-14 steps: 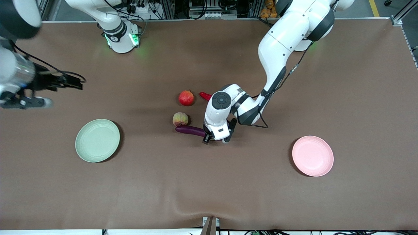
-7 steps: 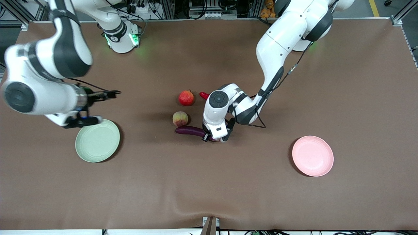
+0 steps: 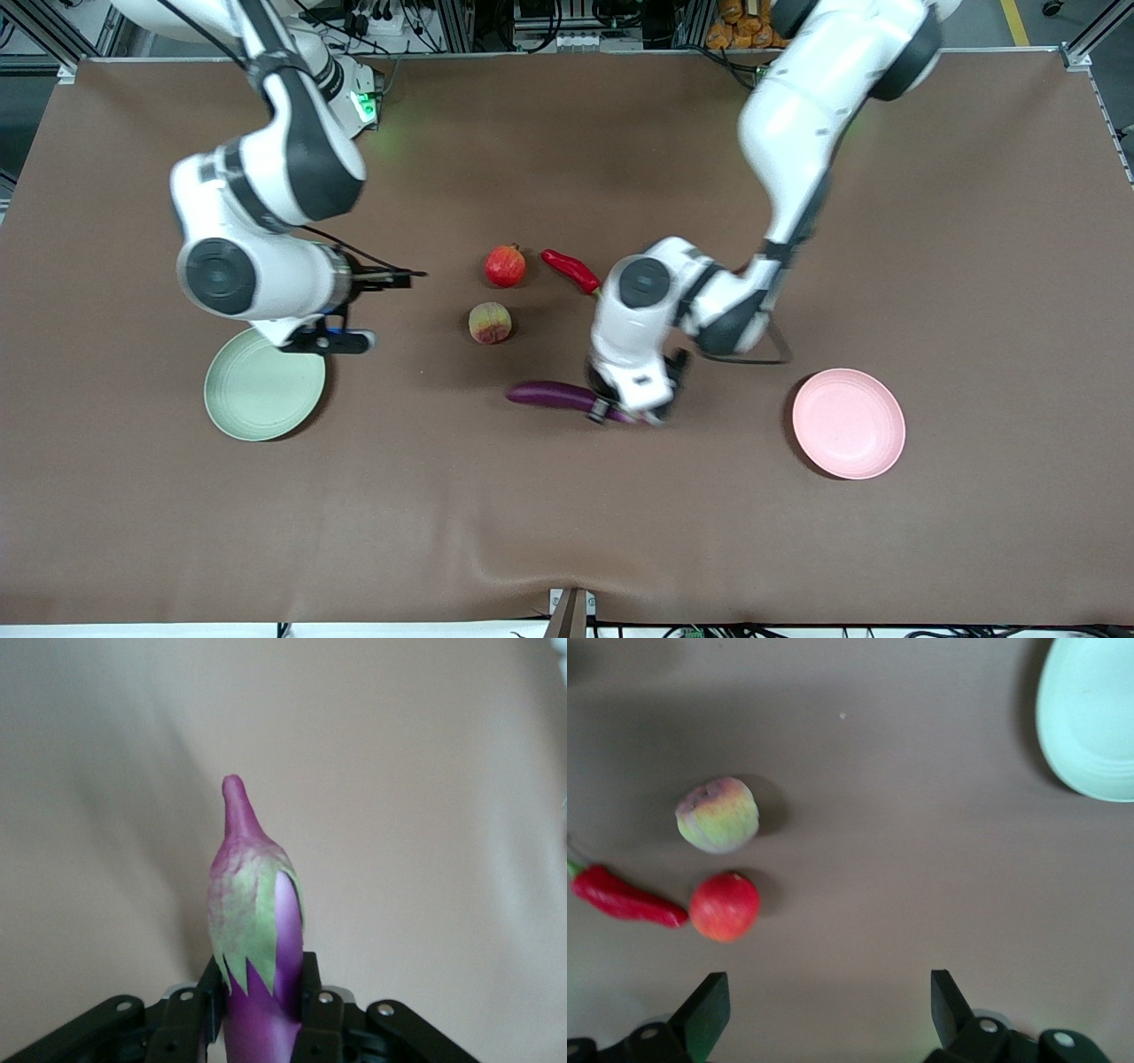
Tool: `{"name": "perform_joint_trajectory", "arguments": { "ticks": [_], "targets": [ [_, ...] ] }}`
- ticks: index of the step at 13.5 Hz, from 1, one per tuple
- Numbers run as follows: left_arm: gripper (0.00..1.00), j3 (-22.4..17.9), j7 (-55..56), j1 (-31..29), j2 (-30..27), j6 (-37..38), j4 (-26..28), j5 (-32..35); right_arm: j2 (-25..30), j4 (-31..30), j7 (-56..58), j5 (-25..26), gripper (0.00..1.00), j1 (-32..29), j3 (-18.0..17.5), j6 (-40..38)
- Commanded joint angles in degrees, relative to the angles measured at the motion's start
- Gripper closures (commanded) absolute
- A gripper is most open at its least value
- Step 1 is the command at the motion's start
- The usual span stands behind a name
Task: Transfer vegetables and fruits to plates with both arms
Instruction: 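Lift the eggplant with the left gripper while the right gripper reaches the apple, then lower the eggplant onto the pink plate while the right gripper grasps the apple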
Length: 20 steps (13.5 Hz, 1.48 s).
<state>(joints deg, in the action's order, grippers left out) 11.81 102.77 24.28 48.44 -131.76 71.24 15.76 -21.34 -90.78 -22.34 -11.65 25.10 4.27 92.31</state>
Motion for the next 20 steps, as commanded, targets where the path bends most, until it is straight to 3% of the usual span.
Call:
{"name": "perform_joint_trajectory", "arguments": {
  "ticks": [1,5,10,14,18,19,20],
  "targets": [
    [1.0,1.0,-9.5,-5.5,-4.7,6.1,1.8,0.2,0.2,-3.4,-6.2,-1.1,0.0,3.8,0.5,4.2],
    [1.0,4.4,-22.8,-17.4,-5.8,6.7,2.3,-4.3,-3.3,-6.4,-15.6,-0.9,0.0,10.0,0.6,11.2],
    [1.0,4.5,-42.2,-28.0,-2.8,6.7,2.4,-5.6,-10.4,-8.0,-25.8,0.0,0.0,17.8,0.7,20.0],
    [1.0,4.4,-51.8,-33.0,-0.2,6.6,2.4,-10.2,-14.9,-8.1,-33.8,2.2,0.0,22.9,0.7,20.4],
    [1.0,4.1,-52.8,-35.3,0.5,6.4,3.8,-10.8,-15.9,-8.7,-36.2,6.5,0.0,24.4,0.7,20.0],
    [1.0,4.2,-52.9,-36.2,0.4,6.4,4.6,-11.2,-15.8,-8.6,-36.3,8.3,0.16,24.3,0.7,20.0],
    [1.0,4.2,-53.2,-36.8,0.6,6.4,4.8,-11.2,-15.7,-8.5,-36.3,8.7,0.58,24.1,0.8,20.0]
  ]
}}
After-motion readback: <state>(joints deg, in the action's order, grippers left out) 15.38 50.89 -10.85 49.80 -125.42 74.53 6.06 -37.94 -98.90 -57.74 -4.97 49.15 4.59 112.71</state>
